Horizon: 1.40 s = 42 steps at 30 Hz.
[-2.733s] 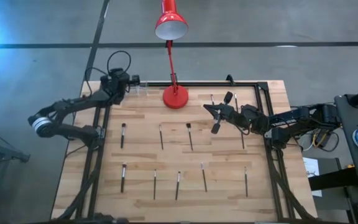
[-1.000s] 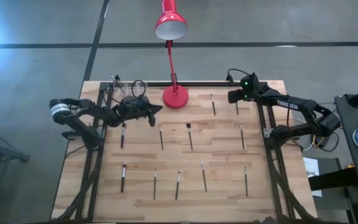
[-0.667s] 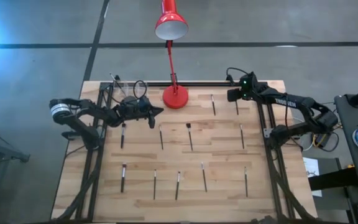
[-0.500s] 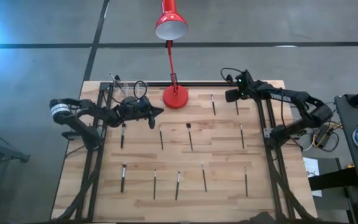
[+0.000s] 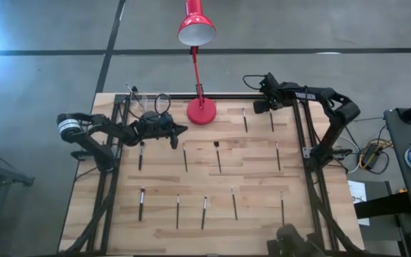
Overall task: Pick & Place Makeup Supplies
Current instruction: Put the makeup brush into the transparent organizer
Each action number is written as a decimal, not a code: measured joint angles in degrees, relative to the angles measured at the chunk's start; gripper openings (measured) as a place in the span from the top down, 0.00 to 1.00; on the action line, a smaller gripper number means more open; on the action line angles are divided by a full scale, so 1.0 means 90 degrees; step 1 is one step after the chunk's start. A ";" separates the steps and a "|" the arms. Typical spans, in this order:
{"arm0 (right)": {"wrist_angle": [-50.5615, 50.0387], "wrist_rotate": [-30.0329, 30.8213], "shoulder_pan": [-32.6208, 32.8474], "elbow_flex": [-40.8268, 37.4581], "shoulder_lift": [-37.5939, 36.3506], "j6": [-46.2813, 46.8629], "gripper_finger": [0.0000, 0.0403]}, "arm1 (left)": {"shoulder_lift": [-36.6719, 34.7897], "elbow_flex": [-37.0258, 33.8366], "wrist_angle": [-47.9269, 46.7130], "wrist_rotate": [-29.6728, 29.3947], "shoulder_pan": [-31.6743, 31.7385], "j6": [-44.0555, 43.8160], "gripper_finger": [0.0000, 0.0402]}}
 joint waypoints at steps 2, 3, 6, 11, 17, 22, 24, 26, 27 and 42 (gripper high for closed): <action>-0.0052 -0.0007 0.0002 0.0062 0.0072 0.0051 0.74 | 0.0000 0.0000 -0.0032 0.0000 -0.0009 -0.0004 1.00; -0.0066 -0.0016 0.0000 0.0081 0.0088 0.0101 0.75 | 0.0000 0.0000 -0.0055 0.0000 -0.0012 -0.0005 1.00; -0.0097 -0.0032 -0.0032 0.0092 0.0122 0.0219 0.78 | 0.0000 -0.0003 -0.0089 -0.0002 -0.0024 -0.0007 1.00; -0.0079 -0.0080 -0.0039 0.0043 0.0110 0.0341 0.83 | -0.0002 -0.0005 -0.0094 -0.0002 -0.0113 -0.0012 1.00; -0.0060 -0.0262 -0.0027 0.0049 0.0199 0.0481 0.85 | -0.0002 -0.0025 -0.0098 -0.0001 -0.0302 -0.0016 1.00; -0.0046 -0.0288 0.0048 0.0033 0.0229 0.0438 0.85 | -0.0002 -0.0161 -0.0093 -0.0045 -0.0458 -0.0209 1.00; -0.0041 -0.0301 0.0049 0.0017 0.0232 0.0423 0.86 | -0.0002 -0.0245 -0.0084 -0.0074 -0.0490 -0.0268 1.00; -0.0036 -0.0324 0.0049 -0.0008 0.0233 0.0420 0.87 | -0.0002 -0.0318 -0.0036 -0.0155 -0.0521 -0.0288 1.00; -0.0023 -0.0337 0.0051 -0.0028 0.0233 0.0418 0.88 | -0.0002 -0.0351 -0.0007 -0.0210 -0.0529 -0.0318 1.00; -0.0055 -0.0676 0.0487 -0.0236 -0.0243 0.0018 0.98 | -0.0002 -0.0430 0.0163 -0.0260 -0.0708 -0.0368 1.00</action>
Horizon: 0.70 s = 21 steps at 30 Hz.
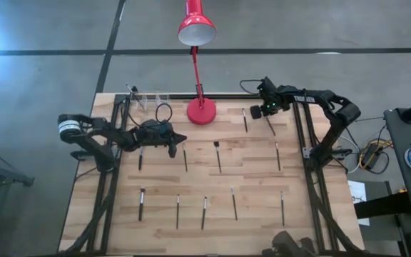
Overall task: Pick & Place Makeup Supplies
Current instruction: Put the makeup brush into the transparent organizer
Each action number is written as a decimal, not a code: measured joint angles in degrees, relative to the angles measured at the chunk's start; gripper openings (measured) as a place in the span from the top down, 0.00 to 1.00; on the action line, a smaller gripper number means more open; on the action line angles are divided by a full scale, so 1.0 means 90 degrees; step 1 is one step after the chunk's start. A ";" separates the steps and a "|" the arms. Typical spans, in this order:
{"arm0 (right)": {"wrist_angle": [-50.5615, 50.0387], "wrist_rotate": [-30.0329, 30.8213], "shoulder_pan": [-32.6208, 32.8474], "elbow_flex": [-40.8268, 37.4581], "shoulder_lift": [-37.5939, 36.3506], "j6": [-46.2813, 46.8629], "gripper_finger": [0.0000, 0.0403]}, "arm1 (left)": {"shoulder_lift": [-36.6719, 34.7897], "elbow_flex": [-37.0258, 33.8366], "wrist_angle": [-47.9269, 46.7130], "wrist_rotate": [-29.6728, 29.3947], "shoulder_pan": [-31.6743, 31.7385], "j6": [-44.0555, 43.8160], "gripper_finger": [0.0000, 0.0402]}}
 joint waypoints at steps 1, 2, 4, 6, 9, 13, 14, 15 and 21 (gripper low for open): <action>0.0051 0.0003 0.0073 -0.0020 -0.0136 -0.0037 0.98 | 0.0000 0.0000 0.0000 0.0016 -0.0029 0.0026 1.00; 0.0130 0.0003 0.0137 -0.0050 -0.0302 -0.0062 0.98 | 0.0000 0.0000 0.0000 0.0018 -0.0061 0.0028 1.00; 0.0227 0.0069 0.0245 -0.0126 -0.0594 -0.0162 0.98 | 0.0000 0.0000 0.0004 0.0018 -0.0097 0.0028 1.00; 0.0388 0.0157 0.0396 -0.0284 -0.0883 -0.0215 0.98 | 0.0000 0.0000 0.0019 0.0000 -0.0137 -0.0074 1.00; 0.0988 0.0145 0.0701 -0.0620 -0.1420 -0.0213 0.98 | 0.0000 0.0002 0.0024 -0.0054 -0.0265 -0.0145 0.99; 0.1792 0.0158 0.1204 -0.1273 -0.2116 -0.0061 0.98 | 0.0000 0.0002 0.0186 -0.0244 -0.0612 -0.0156 0.93; 0.2077 0.0186 0.1369 -0.1435 -0.2302 -0.0027 0.98 | 0.0000 0.0002 0.0319 -0.0357 -0.0726 -0.0172 0.91; 0.2402 0.0190 0.1542 -0.1609 -0.2477 0.0008 0.98 | 0.0000 0.0002 0.0476 -0.0408 -0.0849 -0.0174 0.89; 0.4346 0.0252 0.2712 -0.2611 -0.3249 0.0331 0.98 | -0.0005 0.0010 0.1716 -0.0741 -0.1522 -0.0316 0.80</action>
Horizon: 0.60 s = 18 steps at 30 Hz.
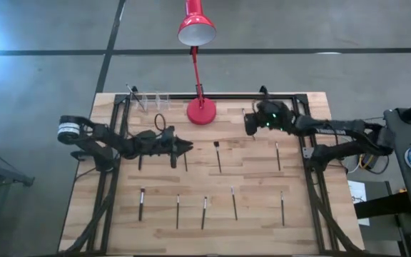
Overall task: Pick & Place Makeup Supplies
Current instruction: Put the makeup brush into the transparent organizer
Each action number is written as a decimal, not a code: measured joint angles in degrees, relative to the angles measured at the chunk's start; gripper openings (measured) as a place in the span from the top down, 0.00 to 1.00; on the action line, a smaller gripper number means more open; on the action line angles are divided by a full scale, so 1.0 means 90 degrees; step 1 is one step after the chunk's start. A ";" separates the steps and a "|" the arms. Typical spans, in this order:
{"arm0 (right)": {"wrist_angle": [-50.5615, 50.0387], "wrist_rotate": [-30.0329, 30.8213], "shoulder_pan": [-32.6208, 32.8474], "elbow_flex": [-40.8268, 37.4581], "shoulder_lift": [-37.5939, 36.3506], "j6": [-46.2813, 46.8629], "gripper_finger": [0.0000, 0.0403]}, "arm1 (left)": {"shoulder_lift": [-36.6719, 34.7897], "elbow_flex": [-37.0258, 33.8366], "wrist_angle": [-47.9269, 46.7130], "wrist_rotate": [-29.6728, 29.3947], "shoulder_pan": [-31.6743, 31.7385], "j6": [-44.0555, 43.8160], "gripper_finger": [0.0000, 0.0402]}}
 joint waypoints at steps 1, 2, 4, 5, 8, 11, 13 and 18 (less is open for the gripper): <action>0.0394 0.0002 0.0202 -0.0123 -0.0088 0.0035 0.98 | 0.0000 0.0019 0.0141 -0.0014 -0.0083 -0.0018 0.79; 0.0733 0.0002 0.0419 -0.0248 -0.0153 0.0057 0.98 | 0.0000 0.0059 0.0243 -0.0018 -0.0155 -0.0052 0.78; 0.1397 0.0010 0.0860 -0.0450 -0.0211 0.0054 0.98 | 0.0000 0.0176 0.0381 -0.0026 -0.0281 -0.0152 0.77; 0.1717 0.0102 0.1103 -0.0511 -0.0223 0.0052 0.98 | 0.0000 0.0254 0.0400 -0.0029 -0.0348 -0.0186 0.77; 0.2581 0.0565 0.1819 -0.0595 -0.0201 -0.0059 0.98 | 0.0000 0.0530 0.0393 -0.0033 -0.0569 -0.0174 0.77; 0.3217 0.1040 0.2565 -0.0613 -0.0034 -0.0324 0.98 | 0.0001 0.0834 0.0383 -0.0033 -0.0794 -0.0085 0.77; 0.3597 0.1385 0.3007 -0.0554 0.0100 -0.0503 0.98 | 0.0023 0.1037 0.0383 -0.0033 -0.0899 0.0025 0.77; 0.4539 0.1717 0.3773 -0.0269 0.0608 -0.0929 0.98 | 0.0182 0.1483 0.0162 -0.0029 -0.0941 0.0064 0.76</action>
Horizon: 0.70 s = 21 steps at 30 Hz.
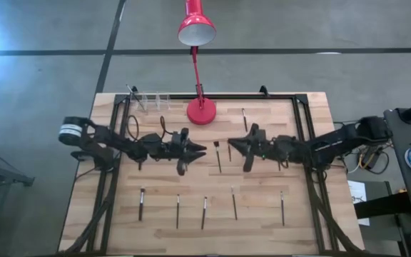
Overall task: Pick & Place Makeup Supplies
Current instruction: Put the makeup brush into the transparent organizer
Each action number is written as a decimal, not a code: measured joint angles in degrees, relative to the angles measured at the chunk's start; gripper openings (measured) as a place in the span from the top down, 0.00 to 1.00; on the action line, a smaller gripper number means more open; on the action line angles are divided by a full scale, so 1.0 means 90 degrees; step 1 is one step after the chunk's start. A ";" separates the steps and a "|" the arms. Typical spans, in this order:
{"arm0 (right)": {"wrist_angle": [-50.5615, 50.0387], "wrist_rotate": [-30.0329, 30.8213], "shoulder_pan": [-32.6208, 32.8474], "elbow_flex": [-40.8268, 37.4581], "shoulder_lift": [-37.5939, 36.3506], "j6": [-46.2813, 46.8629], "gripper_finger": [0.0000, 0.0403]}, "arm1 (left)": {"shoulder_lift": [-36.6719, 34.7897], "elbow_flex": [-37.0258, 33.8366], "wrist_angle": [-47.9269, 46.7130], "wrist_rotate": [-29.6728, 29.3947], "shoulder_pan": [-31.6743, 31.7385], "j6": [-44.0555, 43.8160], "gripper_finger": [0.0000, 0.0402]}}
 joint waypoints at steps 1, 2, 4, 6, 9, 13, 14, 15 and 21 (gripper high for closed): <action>0.0197 0.0004 0.0099 0.0081 0.0132 -0.0083 0.98 | 0.0055 0.0062 -0.0036 -0.0007 0.0006 0.0000 0.76; 0.0367 0.0012 0.0182 0.0158 0.0255 -0.0133 0.98 | 0.0122 0.0124 -0.0052 -0.0008 0.0008 0.0000 0.76; 0.0605 0.0018 0.0296 0.0345 0.0540 -0.0191 0.98 | 0.0241 0.0218 -0.0064 -0.0003 -0.0008 0.0000 0.76; 0.0704 0.0021 0.0374 0.0562 0.0852 -0.0241 0.98 | 0.0345 0.0318 -0.0049 -0.0003 -0.0032 0.0030 0.76; 0.0712 0.0023 0.0413 0.0939 0.1282 -0.0327 0.98 | 0.0450 0.0418 -0.0043 -0.0004 -0.0075 0.0075 0.76; 0.0708 0.0100 0.0411 0.1396 0.1751 -0.0514 0.98 | 0.0498 0.0482 -0.0029 0.0008 -0.0124 0.0141 0.76; 0.0677 0.0115 0.0411 0.1476 0.1826 -0.0576 0.98 | 0.0498 0.0482 -0.0021 0.0007 -0.0128 0.0145 0.76; 0.0682 0.0133 0.0411 0.1568 0.1913 -0.0618 0.98 | 0.0498 0.0482 -0.0008 0.0006 -0.0130 0.0148 0.76; 0.0675 0.0132 0.0411 0.1823 0.2199 -0.0762 0.98 | 0.0454 0.0470 0.0021 0.0159 -0.0159 0.0273 0.76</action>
